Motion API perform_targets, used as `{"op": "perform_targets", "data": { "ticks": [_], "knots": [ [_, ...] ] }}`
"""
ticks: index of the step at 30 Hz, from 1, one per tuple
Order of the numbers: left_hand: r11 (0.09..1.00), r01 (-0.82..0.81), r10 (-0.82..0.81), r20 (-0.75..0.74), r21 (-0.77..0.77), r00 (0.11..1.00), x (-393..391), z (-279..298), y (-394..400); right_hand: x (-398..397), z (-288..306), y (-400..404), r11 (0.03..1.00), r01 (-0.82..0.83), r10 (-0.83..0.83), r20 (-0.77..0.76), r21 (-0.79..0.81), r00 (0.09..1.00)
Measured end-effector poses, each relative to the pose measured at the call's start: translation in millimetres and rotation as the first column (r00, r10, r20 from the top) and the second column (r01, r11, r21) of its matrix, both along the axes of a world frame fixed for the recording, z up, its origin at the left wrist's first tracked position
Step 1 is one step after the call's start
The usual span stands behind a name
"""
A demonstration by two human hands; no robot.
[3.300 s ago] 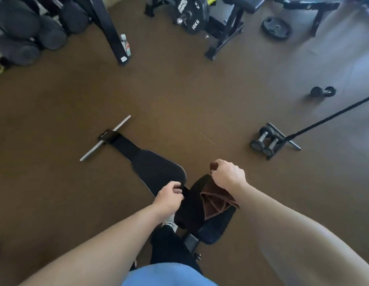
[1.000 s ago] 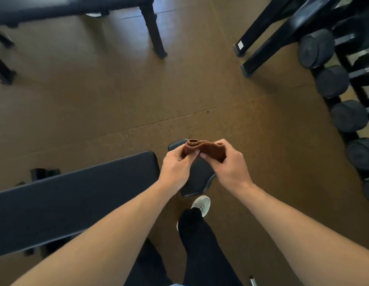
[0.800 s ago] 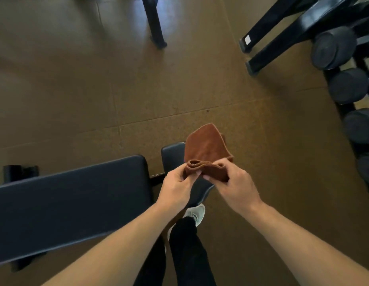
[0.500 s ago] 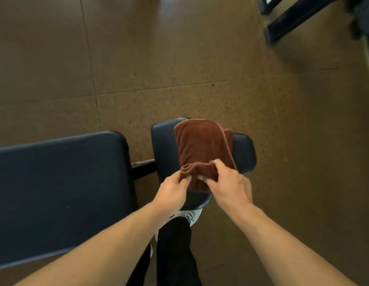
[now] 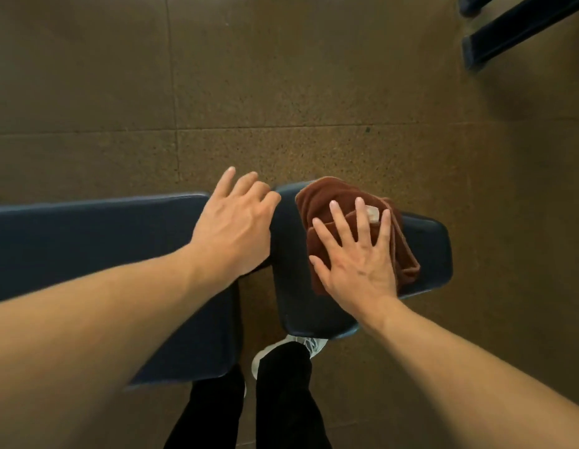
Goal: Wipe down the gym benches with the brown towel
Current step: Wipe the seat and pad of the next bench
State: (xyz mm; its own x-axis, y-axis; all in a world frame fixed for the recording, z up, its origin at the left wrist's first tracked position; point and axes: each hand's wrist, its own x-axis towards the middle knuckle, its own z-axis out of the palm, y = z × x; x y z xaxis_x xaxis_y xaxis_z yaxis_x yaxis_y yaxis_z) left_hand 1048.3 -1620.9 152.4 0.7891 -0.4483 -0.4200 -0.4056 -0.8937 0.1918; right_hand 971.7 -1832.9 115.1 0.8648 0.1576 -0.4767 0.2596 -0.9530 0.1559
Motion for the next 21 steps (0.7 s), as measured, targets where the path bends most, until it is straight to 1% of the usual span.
{"op": "perform_targets", "data": {
  "ticks": [1, 2, 3, 4, 6, 7, 8, 9, 11, 13, 14, 15, 16, 17, 18, 19, 21],
  "knots": [
    [0.999, 0.020, -0.020, 0.008, 0.046, 1.000, 8.1, -2.5, 7.4, 16.4, -0.8, -0.2, 0.998, -0.056, 0.056, -0.035, -0.011, 0.998],
    [0.998, 0.010, -0.010, 0.005, 0.064, 1.000, 14.2, -5.5, 13.4, 35.9, -3.3, 2.0, 0.997, -0.078, 0.078, -0.061, -0.009, 0.995],
    [0.998, -0.022, 0.023, -0.007, 0.064, 1.000, 17.7, -8.5, 16.7, 56.1, -6.8, 6.4, 0.998, -0.059, 0.059, -0.071, 0.005, 0.996],
    [0.996, -0.060, 0.061, -0.013, 0.059, 0.998, 18.5, -11.8, 17.5, 75.4, -10.2, 14.1, 0.999, -0.002, 0.005, -0.075, 0.032, 0.997],
    [0.991, -0.110, 0.109, 0.020, 0.073, 0.994, 14.9, -19.0, 14.1, 103.1, -21.4, 33.9, 0.992, 0.102, -0.096, -0.086, 0.074, 0.992],
    [0.988, -0.128, 0.125, 0.039, 0.083, 0.991, 13.6, -21.9, 11.4, 106.9, -27.0, 43.4, 0.994, 0.092, -0.087, -0.073, 0.067, 0.994],
    [0.985, -0.147, 0.144, 0.042, 0.090, 0.989, 13.6, -24.0, 8.6, 103.4, -31.5, 49.6, 0.998, 0.029, -0.027, -0.042, 0.050, 0.999],
    [0.983, -0.162, 0.159, 0.037, 0.092, 0.987, 14.4, -25.1, 6.6, 92.9, -34.8, 51.3, 0.997, -0.076, 0.076, -0.004, 0.032, 0.997],
    [0.982, -0.164, 0.161, 0.031, 0.095, 0.986, 16.0, -27.0, 6.3, 52.7, -36.4, 45.5, 0.956, -0.287, 0.287, -0.006, 0.059, 0.958],
    [0.986, -0.137, 0.135, 0.030, 0.096, 0.990, 14.7, -27.3, 8.5, 0.4, -34.0, 32.5, 0.892, -0.411, 0.434, -0.101, 0.190, 0.895],
    [0.988, -0.126, 0.124, 0.033, 0.087, 0.992, 14.0, -27.4, 9.7, -22.6, -30.0, 26.9, 0.865, -0.441, 0.487, -0.185, 0.239, 0.854],
    [0.989, -0.122, 0.119, 0.035, 0.080, 0.992, 13.7, -27.2, 10.5, -38.6, -26.7, 21.2, 0.843, -0.474, 0.532, -0.265, 0.254, 0.804],
    [0.990, -0.122, 0.120, 0.035, 0.075, 0.992, 13.9, -26.9, 11.2, -44.6, -24.7, 16.2, 0.819, -0.514, 0.572, -0.305, 0.254, 0.762],
    [0.989, -0.125, 0.123, 0.035, 0.073, 0.992, 14.4, -26.4, 11.8, -39.2, -23.9, 12.9, 0.792, -0.549, 0.609, -0.303, 0.267, 0.733],
    [0.989, -0.130, 0.128, 0.037, 0.074, 0.991, 14.8, -27.0, 11.5, -25.7, -24.7, 12.3, 0.777, -0.567, 0.629, -0.280, 0.274, 0.725],
    [0.988, -0.135, 0.132, 0.045, 0.076, 0.990, 15.5, -28.2, 10.3, -5.5, -25.1, 14.8, 0.788, -0.559, 0.614, -0.259, 0.258, 0.746],
    [0.985, -0.149, 0.143, 0.072, 0.089, 0.987, 15.7, -31.0, 8.1, 48.5, -26.1, 30.0, 0.849, -0.496, 0.524, -0.164, 0.183, 0.836]
  ]
}}
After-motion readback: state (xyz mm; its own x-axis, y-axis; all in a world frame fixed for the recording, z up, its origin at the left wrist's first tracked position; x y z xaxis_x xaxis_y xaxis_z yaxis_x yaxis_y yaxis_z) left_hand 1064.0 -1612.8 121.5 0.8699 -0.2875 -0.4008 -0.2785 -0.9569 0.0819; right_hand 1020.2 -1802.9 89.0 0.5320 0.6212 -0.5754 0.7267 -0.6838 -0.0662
